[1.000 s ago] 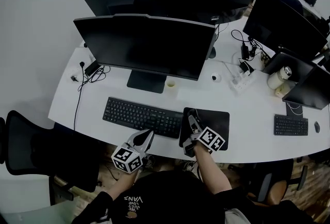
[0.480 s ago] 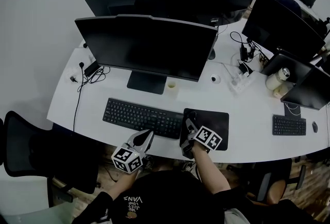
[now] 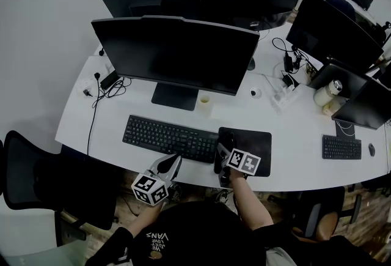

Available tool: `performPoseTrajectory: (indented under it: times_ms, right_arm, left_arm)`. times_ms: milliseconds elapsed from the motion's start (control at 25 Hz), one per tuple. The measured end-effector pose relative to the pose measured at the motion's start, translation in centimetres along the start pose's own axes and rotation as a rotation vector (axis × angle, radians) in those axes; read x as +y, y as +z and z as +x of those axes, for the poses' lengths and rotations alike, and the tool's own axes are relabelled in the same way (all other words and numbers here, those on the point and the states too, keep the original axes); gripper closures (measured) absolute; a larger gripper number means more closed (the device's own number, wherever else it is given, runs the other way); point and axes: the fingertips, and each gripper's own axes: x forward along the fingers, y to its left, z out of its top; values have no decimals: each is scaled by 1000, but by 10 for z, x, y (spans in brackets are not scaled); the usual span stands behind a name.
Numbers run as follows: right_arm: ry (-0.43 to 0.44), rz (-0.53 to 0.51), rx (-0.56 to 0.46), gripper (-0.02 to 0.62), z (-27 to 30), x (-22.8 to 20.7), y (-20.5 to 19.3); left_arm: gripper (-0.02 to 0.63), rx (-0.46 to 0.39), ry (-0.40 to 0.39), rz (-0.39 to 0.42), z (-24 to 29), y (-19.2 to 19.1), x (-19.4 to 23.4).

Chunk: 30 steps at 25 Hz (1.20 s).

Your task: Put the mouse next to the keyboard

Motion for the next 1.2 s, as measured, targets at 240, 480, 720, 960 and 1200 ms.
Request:
performPoseTrajectory:
  times_ms: [240, 480, 720, 960, 1200]
  right_arm:
    - [-27, -216, 117, 225, -2, 9, -14]
    - [-35, -195, 108, 210, -13, 1, -22]
    - [-71, -246, 128, 202, -25, -6, -30]
    - [-95, -252, 120, 198, -38, -10, -34]
    - [-49, -266, 2, 200, -61, 11, -23]
  left_arm:
    - [604, -7, -2, -8, -6, -1, 1]
    - [604, -5, -1, -22, -10, -5, 3]
    - [604, -2, -20, -31, -9, -9, -2]
    - [604, 6, -51, -25, -6, -9, -9]
    - [604, 6, -84, -5, -6, -3, -15]
